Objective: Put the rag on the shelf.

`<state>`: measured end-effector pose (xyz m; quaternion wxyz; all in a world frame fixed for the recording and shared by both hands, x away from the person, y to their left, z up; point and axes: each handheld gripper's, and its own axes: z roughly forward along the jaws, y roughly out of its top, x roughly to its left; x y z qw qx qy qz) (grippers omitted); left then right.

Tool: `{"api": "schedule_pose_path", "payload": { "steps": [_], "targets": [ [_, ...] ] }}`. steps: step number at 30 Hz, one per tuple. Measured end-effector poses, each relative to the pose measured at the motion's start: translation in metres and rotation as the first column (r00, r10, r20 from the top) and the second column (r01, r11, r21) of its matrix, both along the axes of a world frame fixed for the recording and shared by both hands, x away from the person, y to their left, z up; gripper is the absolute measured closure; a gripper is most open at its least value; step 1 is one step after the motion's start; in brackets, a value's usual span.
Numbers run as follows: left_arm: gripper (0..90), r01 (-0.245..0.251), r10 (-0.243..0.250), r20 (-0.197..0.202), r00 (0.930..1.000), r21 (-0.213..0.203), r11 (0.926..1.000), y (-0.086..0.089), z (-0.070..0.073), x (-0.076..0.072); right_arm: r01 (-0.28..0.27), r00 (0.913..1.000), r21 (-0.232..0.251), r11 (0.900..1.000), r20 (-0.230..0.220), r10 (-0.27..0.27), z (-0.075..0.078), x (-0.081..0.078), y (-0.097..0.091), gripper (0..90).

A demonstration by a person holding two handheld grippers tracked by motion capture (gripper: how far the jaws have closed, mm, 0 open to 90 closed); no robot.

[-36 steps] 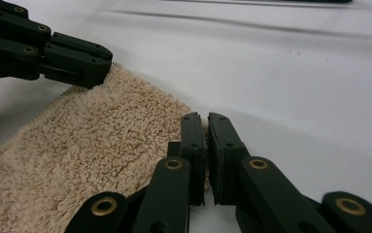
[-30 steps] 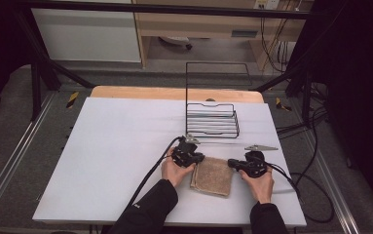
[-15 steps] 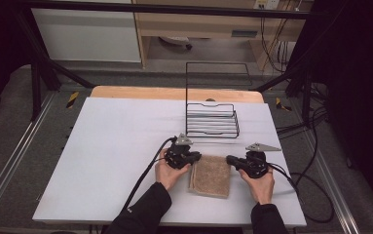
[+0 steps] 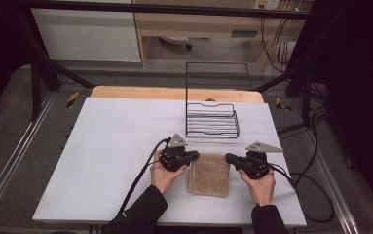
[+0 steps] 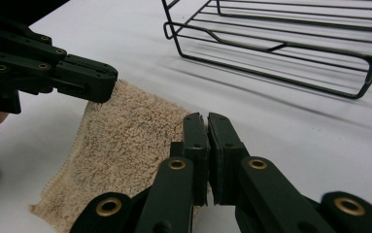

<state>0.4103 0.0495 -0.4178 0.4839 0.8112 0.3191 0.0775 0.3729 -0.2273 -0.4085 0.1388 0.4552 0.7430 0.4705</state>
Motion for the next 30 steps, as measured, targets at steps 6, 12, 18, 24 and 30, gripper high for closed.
{"api": "schedule_pose_path", "payload": {
  "steps": [6,12,18,24,30],
  "targets": [
    [84.3,-0.005,0.006,0.031,0.9995,-0.025,0.9997,0.004,0.011,-0.008,0.001,0.9995,-0.001,1.0,0.033,-0.001,0.009,-0.005,0.002,87.5],
    [84.3,-0.012,0.014,0.052,0.9986,-0.042,0.9991,0.004,0.019,-0.014,0.0,0.9977,-0.002,1.0,0.067,0.0,0.017,-0.008,0.002,87.6],
    [84.3,-0.022,0.026,0.07,0.9972,-0.059,0.998,0.005,0.024,-0.017,0.0,0.9951,-0.008,1.0,0.099,0.001,0.023,-0.011,0.003,87.6],
    [84.3,-0.03,0.037,0.087,0.9955,-0.079,0.9964,0.008,0.029,-0.019,0.001,0.991,0.0,1.0,0.134,-0.001,0.031,-0.014,0.004,87.7],
    [84.3,-0.038,0.05,0.108,0.9929,-0.109,0.9933,0.011,0.037,-0.021,0.001,0.9845,0.006,1.0,0.175,-0.002,0.04,-0.018,0.006,87.7]
  ]
}}
